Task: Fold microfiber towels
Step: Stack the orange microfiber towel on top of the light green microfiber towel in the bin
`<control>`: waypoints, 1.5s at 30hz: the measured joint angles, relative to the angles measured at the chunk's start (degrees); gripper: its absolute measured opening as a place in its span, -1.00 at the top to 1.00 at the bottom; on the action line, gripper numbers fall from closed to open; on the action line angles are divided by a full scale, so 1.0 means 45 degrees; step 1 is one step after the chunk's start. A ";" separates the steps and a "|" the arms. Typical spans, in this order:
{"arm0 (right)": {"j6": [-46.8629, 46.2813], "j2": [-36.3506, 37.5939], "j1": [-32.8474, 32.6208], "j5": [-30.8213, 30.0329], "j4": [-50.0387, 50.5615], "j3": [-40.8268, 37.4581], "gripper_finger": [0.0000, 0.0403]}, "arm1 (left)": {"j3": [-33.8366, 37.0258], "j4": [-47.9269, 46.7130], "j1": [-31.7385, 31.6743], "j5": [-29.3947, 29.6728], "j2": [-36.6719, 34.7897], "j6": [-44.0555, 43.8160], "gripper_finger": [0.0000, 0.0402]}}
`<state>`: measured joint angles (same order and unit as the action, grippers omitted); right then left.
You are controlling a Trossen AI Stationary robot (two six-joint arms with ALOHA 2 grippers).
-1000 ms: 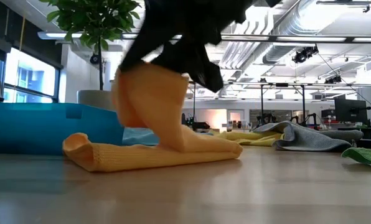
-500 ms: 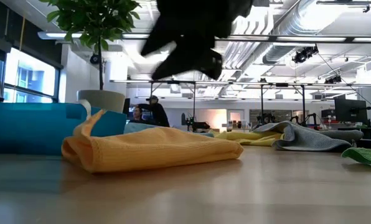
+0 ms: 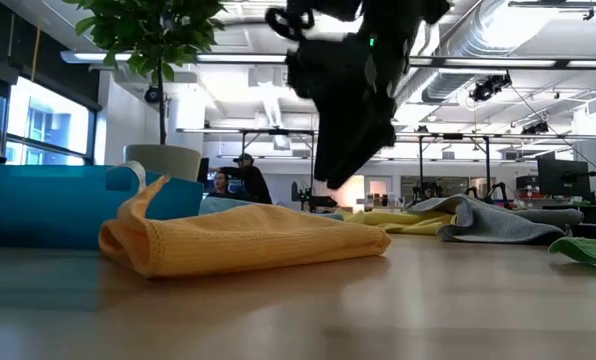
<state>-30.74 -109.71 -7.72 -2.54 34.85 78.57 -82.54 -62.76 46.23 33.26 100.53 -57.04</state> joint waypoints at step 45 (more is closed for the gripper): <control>0.0158 0.0703 -0.1401 -0.0116 -0.8777 -0.5197 0.98 | 0.0000 -0.0065 -0.3397 -0.0673 -0.0005 0.3307 0.55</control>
<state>-30.03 -106.55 -14.02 -3.06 -4.64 55.18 -82.54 -63.06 30.95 30.23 100.51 -42.15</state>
